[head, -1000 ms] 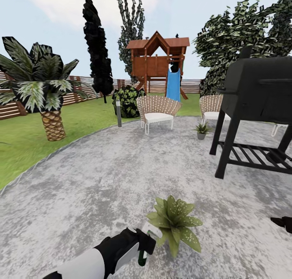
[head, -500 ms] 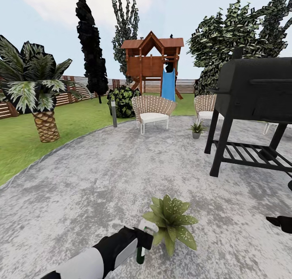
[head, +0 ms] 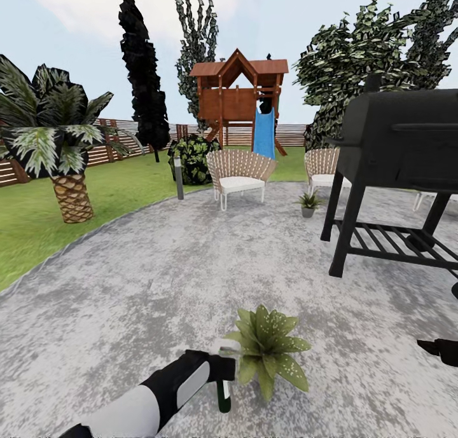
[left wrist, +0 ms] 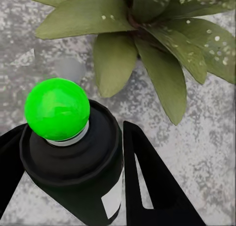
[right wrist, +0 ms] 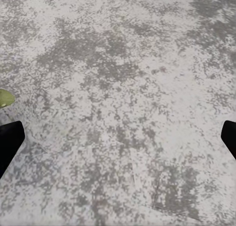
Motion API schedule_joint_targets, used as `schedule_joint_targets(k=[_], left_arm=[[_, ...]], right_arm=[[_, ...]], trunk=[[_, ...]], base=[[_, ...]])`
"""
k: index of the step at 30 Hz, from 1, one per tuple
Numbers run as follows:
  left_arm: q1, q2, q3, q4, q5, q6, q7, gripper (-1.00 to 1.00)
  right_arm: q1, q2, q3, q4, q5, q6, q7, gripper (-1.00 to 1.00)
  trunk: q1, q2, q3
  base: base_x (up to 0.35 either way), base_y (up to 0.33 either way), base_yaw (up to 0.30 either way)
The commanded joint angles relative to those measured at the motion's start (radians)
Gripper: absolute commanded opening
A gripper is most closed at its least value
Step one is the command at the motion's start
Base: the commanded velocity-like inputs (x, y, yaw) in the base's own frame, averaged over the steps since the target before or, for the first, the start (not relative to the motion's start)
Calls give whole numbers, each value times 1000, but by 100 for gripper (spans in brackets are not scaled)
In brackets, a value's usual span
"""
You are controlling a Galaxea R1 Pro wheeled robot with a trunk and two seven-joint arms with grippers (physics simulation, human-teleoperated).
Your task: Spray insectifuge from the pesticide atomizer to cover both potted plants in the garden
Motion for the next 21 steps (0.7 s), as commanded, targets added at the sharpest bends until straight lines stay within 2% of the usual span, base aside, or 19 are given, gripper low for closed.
schedule_joint_targets(k=[1, 4, 8, 11, 14, 21], left_arm=[[0, -1, 9, 1, 3, 2, -3, -100], [0, -4, 15, -6, -7, 21, -4, -100], [0, -7, 16, -11, -11, 105, -1, -100], [-1, -9, 16, -13, -11, 154, 0, -100], [-1, -9, 16, -14, -11, 158, -1, -100], [-1, -9, 17, -23, -11, 156, -2, -100]], right_arm=[[0, 0, 4, 0, 0, 1, -1, 100], [0, 0, 22, 0, 5, 0, -3, 100], [0, -4, 27, 0, 7, 0, -4, 100], [0, -6, 27, -1, 7, 0, -3, 100], [0, -6, 26, -1, 7, -1, -3, 100], [0, -6, 26, -2, 8, 0, -3, 100]], trunk=[[4, -7, -3], [15, -28, -13], [31, -56, -25], [32, -57, -37], [34, -58, -48], [37, -59, -75]], base=[[0, 0, 0], [0, 0, 0], [0, 0, 0], [0, 0, 0], [0, 0, -32], [0, 0, -265]])
